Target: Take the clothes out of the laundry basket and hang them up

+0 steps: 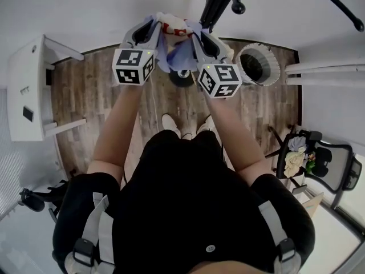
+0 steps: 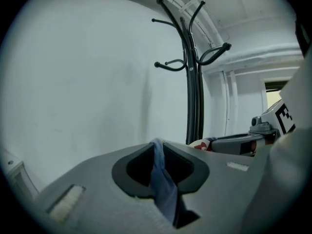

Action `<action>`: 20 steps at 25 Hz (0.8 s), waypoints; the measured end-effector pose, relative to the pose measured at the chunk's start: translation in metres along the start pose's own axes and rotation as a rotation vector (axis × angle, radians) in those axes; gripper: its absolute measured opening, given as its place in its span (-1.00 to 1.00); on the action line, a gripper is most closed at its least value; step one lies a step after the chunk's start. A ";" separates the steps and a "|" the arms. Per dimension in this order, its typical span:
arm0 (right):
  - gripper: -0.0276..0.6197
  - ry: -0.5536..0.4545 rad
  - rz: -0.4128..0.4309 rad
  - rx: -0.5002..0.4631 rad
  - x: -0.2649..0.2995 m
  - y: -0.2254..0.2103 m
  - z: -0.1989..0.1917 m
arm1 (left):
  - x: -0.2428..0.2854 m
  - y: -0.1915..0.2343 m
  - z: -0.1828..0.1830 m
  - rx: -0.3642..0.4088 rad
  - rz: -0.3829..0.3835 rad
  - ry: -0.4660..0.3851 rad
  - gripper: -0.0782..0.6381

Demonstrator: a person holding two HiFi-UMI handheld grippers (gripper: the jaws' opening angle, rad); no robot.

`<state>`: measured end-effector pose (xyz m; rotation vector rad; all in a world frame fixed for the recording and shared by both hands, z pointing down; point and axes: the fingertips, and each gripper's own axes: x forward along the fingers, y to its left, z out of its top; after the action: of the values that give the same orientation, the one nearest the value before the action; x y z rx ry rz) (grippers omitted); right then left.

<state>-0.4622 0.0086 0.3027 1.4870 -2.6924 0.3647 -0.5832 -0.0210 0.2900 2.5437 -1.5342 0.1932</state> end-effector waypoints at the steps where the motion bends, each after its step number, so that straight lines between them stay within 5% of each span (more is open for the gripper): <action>1: -0.71 0.014 -0.011 0.009 0.003 -0.001 -0.009 | 0.005 0.003 -0.008 -0.001 -0.006 0.016 -0.62; 9: -0.70 0.094 -0.090 0.078 0.029 -0.020 -0.067 | 0.045 0.021 -0.068 -0.042 -0.049 0.115 -0.62; 20: -0.66 0.133 -0.137 0.120 0.040 -0.034 -0.104 | 0.067 0.025 -0.110 -0.024 -0.081 0.143 -0.61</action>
<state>-0.4631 -0.0183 0.4161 1.6050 -2.4901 0.6040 -0.5770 -0.0680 0.4128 2.5080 -1.3720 0.3361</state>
